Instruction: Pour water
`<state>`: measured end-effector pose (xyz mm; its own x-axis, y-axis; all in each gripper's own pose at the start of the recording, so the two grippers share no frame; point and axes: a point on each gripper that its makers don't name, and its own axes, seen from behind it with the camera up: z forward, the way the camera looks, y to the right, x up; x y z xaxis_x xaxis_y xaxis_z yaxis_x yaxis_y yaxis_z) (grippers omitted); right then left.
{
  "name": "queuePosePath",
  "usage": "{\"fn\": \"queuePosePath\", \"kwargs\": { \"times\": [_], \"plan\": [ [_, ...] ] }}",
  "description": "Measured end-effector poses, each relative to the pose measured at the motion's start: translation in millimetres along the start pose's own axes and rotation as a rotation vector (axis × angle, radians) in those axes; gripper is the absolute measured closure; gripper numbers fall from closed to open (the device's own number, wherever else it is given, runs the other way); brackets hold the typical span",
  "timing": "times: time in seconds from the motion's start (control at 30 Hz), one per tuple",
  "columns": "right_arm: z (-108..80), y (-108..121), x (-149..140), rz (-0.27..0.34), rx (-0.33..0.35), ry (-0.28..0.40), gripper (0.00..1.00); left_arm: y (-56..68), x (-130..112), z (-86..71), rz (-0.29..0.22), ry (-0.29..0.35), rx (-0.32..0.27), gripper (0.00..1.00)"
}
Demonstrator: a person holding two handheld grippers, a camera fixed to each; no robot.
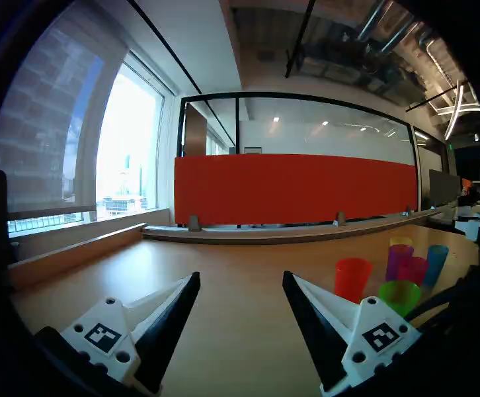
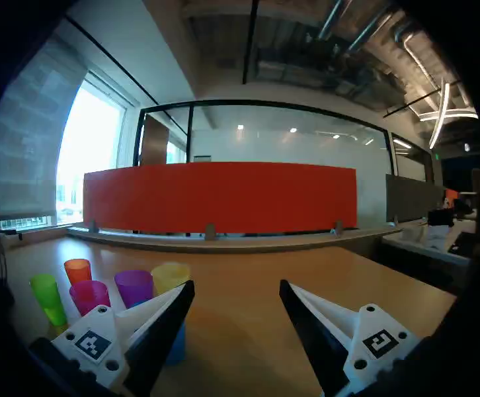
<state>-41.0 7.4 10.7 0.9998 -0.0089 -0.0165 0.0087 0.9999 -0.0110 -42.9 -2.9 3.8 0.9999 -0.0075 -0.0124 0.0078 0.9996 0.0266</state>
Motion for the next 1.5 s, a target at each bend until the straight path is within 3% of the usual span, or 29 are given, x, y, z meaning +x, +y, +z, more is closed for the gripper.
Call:
{"fn": "queuePosePath", "kwargs": {
  "times": [1.5],
  "plan": [
    [-4.4,-3.9,-0.3,-0.002,0.012,0.002,0.00,0.7,0.1,0.3,0.000,0.000,0.000,0.08]
  ]
}}
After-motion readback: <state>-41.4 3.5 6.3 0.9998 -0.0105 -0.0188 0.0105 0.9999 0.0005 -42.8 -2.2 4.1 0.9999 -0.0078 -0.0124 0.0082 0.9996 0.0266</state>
